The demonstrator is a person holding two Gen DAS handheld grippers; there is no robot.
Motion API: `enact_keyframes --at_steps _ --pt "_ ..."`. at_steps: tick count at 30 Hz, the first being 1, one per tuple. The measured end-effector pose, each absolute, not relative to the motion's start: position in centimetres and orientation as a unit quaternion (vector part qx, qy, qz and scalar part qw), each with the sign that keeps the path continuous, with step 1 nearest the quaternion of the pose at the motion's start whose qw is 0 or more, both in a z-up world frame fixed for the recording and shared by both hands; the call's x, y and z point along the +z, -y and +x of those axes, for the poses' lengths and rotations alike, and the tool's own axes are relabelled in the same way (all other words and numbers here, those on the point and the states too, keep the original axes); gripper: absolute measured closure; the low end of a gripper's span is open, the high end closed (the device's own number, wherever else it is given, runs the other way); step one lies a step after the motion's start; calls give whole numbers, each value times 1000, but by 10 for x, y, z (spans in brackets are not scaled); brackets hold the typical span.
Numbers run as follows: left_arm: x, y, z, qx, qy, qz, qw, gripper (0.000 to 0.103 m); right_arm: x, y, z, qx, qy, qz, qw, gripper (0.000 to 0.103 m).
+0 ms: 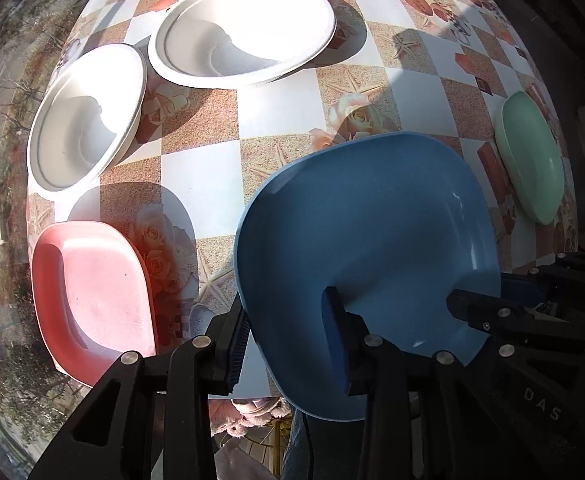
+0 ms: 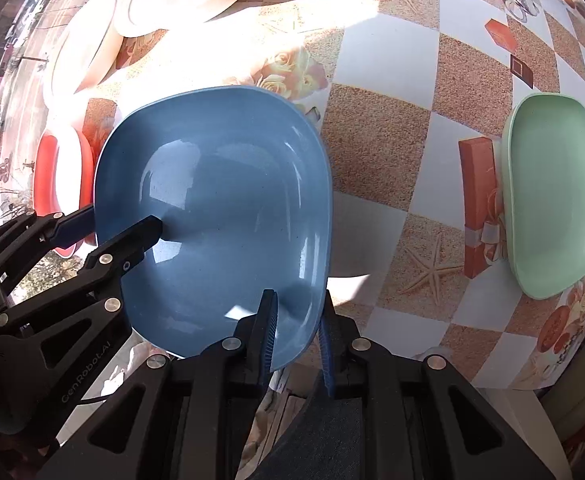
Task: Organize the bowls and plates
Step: 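Lift the blue plate, lower it onto the pink plate, open right gripper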
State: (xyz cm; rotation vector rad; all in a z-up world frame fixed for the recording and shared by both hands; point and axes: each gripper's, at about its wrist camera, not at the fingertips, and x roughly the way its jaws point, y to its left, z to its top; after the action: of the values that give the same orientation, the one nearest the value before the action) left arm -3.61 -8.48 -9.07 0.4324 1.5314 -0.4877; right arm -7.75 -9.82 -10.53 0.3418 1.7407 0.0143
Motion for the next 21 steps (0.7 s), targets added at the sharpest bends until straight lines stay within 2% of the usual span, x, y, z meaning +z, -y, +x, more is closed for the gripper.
enact_keyframes --at_steps 11,21 --pt "-52 51 -21 -180 -637 195 724 64 -57 77 -73 28 -732 119 670 80" --pt "-49 -34 13 -133 -625 215 739 64 -57 20 -52 109 -745 114 648 80"
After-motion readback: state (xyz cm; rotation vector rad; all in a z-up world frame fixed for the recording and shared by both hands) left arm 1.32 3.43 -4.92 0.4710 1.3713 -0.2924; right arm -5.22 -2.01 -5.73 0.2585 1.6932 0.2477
